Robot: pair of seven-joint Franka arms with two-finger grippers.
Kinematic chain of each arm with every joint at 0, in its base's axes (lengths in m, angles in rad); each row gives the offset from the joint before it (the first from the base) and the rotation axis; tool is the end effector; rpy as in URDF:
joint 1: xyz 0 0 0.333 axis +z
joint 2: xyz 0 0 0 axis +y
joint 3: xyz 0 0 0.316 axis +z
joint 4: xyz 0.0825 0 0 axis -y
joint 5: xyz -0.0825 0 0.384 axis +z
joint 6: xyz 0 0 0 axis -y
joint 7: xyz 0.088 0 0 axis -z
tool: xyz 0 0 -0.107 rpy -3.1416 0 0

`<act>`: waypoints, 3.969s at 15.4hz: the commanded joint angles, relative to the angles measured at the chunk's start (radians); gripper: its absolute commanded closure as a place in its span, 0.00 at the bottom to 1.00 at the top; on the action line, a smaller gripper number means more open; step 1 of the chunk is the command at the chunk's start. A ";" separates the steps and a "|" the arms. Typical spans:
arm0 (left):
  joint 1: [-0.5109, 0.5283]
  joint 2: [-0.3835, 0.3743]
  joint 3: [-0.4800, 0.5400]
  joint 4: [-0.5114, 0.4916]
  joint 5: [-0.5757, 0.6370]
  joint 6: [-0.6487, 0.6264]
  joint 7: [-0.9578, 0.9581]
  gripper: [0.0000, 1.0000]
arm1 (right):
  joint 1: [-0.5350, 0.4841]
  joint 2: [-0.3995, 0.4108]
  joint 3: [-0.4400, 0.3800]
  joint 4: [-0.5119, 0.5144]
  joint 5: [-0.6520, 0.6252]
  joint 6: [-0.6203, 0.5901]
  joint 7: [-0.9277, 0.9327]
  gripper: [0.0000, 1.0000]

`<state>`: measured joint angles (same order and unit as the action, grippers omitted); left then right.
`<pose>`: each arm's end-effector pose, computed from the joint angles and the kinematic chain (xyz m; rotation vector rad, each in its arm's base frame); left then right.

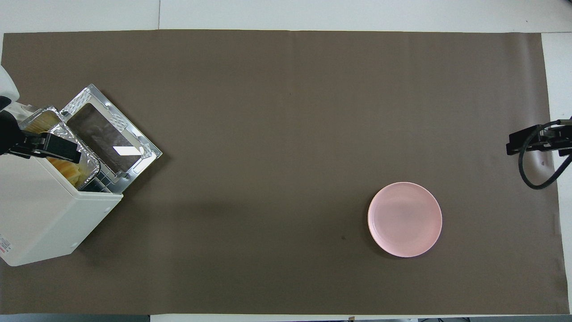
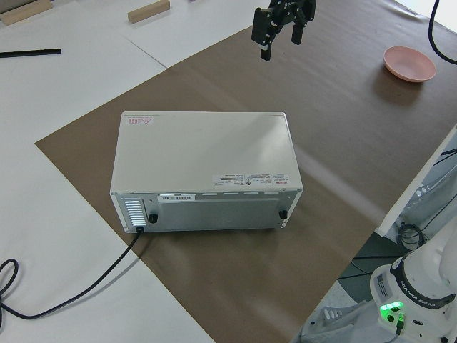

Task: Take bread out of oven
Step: 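Reach the left gripper into the open toaster oven toward the foil tray, then grasp the foil tray edge with the left gripper and pull it out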

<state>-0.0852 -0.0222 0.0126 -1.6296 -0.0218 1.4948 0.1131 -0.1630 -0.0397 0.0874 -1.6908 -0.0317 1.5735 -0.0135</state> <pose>0.5361 -0.0414 0.6030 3.0989 -0.2893 -0.1747 0.5370 -0.0432 0.5899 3.1061 -0.0947 -0.1232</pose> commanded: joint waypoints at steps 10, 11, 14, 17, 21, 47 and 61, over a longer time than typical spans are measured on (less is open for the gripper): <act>0.005 -0.019 -0.005 -0.012 0.017 0.001 0.000 0.00 | -0.009 -0.017 0.008 -0.018 -0.007 -0.003 -0.017 0.00; 0.005 -0.027 -0.005 -0.015 0.017 -0.020 -0.003 0.00 | -0.009 -0.017 0.008 -0.018 -0.007 -0.003 -0.017 0.00; -0.002 -0.018 -0.003 -0.010 0.019 0.025 -0.051 0.00 | -0.009 -0.017 0.008 -0.018 -0.007 -0.003 -0.017 0.00; -0.008 0.095 -0.005 0.106 0.023 0.021 -0.150 0.00 | -0.009 -0.017 0.008 -0.018 -0.007 -0.003 -0.016 0.00; -0.036 0.296 -0.002 0.261 0.089 0.025 -0.368 0.00 | -0.009 -0.017 0.008 -0.018 -0.007 -0.003 -0.017 0.00; 0.041 0.254 0.015 -0.245 0.256 0.579 -0.866 0.23 | -0.009 -0.017 0.009 -0.018 -0.007 -0.003 -0.017 0.00; 0.035 0.264 0.013 -0.201 0.309 0.535 -0.851 1.00 | -0.009 -0.017 0.008 -0.018 -0.007 -0.003 -0.017 0.00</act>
<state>-0.0465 0.2414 0.0281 -1.8797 0.2590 2.0476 -0.7432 -0.1630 -0.0397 0.0874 -1.6908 -0.0317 1.5735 -0.0135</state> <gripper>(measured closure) 0.982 0.000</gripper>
